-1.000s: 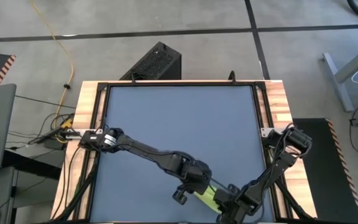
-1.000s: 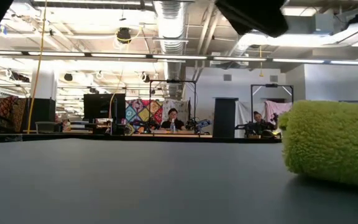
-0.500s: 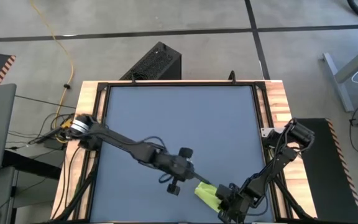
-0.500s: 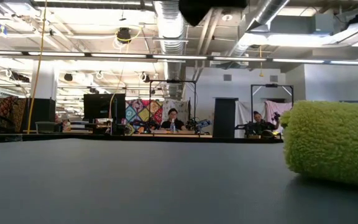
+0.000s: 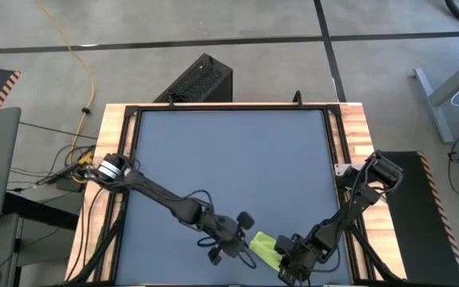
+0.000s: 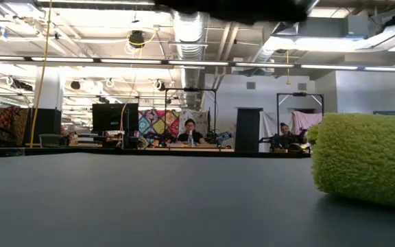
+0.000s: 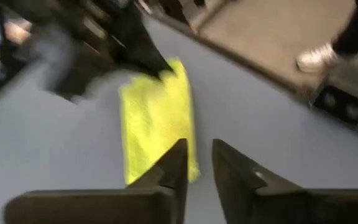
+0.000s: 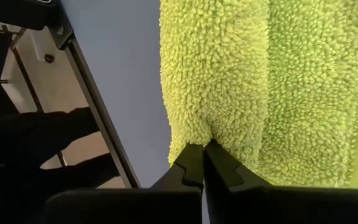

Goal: Roll towel
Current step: Roll the green towel

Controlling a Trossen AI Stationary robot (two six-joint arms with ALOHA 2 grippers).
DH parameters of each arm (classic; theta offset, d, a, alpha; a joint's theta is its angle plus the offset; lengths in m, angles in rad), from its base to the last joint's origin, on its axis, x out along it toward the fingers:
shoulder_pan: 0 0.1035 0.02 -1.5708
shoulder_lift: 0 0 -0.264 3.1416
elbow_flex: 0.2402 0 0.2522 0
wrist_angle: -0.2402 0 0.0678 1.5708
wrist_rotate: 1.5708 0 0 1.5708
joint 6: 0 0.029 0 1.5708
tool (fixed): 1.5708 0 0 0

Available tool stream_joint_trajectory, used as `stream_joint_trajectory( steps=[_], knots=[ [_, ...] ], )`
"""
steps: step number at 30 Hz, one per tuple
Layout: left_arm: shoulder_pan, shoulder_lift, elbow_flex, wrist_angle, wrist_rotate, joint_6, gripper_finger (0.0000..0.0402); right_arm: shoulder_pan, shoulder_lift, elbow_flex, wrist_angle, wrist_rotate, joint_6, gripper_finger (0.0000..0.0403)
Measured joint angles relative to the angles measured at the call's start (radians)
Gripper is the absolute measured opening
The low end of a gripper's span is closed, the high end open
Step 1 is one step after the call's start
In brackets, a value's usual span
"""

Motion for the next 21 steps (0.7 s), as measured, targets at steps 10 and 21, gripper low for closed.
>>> stream_joint_trajectory(
  steps=[10,21],
  knots=[
    [-0.044,0.117,0.102,-0.037,-0.009,0.037,0.0178,-0.005,0.001,0.000,0.004,-0.007,-0.005,0.0019],
    [-0.031,0.166,0.108,-0.030,-0.097,0.034,0.0184,-0.006,0.002,0.000,0.029,-0.013,-0.010,0.0019]
  ],
)
